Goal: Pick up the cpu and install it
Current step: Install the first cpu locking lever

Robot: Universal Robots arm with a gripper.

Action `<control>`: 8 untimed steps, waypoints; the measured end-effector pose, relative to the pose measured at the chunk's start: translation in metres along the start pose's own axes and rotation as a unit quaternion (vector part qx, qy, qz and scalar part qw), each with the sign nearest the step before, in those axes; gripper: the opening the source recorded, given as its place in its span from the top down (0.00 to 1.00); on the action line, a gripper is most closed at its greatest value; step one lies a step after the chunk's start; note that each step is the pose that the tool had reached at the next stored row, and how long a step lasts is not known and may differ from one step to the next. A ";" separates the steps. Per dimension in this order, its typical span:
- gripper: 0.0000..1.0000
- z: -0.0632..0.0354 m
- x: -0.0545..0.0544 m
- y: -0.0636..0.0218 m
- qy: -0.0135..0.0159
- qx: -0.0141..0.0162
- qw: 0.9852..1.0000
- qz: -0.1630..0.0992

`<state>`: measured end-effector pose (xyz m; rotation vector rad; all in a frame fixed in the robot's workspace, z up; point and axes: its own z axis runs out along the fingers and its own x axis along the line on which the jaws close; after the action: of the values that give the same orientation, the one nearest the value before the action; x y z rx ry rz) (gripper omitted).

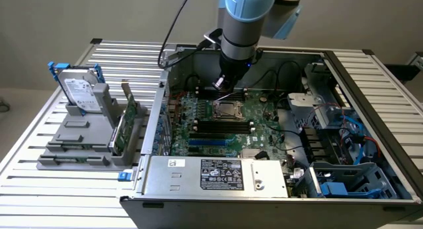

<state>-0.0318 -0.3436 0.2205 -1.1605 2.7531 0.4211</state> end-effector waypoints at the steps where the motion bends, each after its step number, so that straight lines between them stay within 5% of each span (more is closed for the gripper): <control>1: 0.89 -0.0001 0.000 -0.0003 0.000 0.000 1.000 0.000; 8: 0.89 -0.0002 0.000 -0.0009 0.000 0.000 1.000 -0.001</control>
<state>-0.0311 -0.3443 0.2205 -1.1640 2.7521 0.4213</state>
